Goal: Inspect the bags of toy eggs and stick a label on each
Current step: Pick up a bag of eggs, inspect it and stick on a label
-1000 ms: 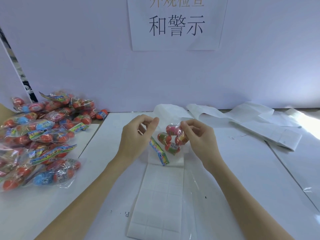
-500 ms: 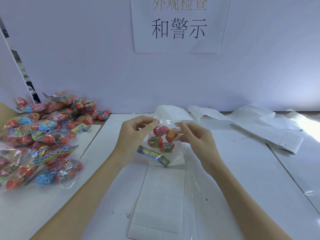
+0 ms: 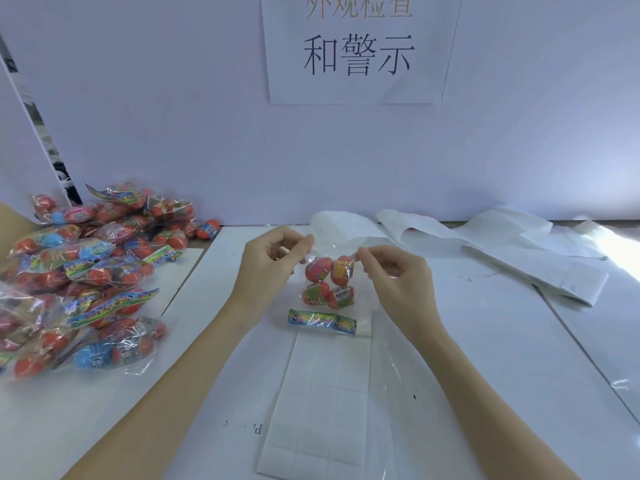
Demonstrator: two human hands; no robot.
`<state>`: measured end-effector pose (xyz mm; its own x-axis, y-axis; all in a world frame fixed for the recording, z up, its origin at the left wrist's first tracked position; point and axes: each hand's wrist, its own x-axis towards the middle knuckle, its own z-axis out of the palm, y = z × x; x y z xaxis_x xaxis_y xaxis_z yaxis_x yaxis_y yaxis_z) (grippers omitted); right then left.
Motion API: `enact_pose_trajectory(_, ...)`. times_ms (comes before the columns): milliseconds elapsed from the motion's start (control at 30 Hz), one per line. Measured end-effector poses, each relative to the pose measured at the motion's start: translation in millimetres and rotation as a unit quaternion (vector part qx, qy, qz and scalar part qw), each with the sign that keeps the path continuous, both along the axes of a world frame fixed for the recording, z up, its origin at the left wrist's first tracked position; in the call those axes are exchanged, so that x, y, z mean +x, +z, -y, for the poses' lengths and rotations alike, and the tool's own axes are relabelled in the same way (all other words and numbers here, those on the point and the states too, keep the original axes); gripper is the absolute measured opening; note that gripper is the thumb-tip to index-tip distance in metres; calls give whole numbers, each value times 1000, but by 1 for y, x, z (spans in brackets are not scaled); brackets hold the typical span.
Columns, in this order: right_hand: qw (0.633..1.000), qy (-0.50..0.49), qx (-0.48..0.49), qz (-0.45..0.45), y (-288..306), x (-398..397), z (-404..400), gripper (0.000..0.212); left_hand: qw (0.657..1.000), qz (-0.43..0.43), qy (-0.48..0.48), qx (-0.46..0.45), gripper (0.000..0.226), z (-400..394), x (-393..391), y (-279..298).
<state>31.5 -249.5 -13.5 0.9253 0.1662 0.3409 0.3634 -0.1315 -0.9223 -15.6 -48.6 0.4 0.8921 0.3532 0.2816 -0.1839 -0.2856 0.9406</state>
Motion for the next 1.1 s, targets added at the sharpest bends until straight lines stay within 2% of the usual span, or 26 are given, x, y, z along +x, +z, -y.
enact_pose_trajectory(67, 1000, -9, -4, 4, 1, -1, 0, 22, 1000, 12, 19, 20, 22, -1, 0, -1)
enact_pose_trajectory(167, 992, 73, 83, -67, 6, -5, 3, 22, 995, 56, 58, 64, 16, -1, -1, -1)
enact_pose_trajectory(367, 985, 91, 118, -92, 10, -5, 4, 21, 997, 55, 47, -22, 16, 1, -3, 6)
enact_pose_trajectory(500, 994, 44, 67, -69, 5, -5, 1, 23, 999, 1, 39, 2, 25, 6, -1, 0)
enact_pose_trajectory(600, 992, 68, 58, -88, 3, -5, -2, 26, 999, -36, 12, -1, 31, 7, 0, -8)
enact_pose_trajectory(900, 983, 103, 129, -79, 9, -5, 4, 38, 998, 43, 21, -41, 11, 3, 0, -2)
enact_pose_trajectory(1033, 986, 82, 133, -64, 9, -3, 2, 29, 998, 62, 6, -22, 10, 4, -1, -2)
enact_pose_trajectory(1100, 991, 61, 103, -66, 7, -1, 3, 17, 998, 25, -46, -22, 9, 4, -2, -1)
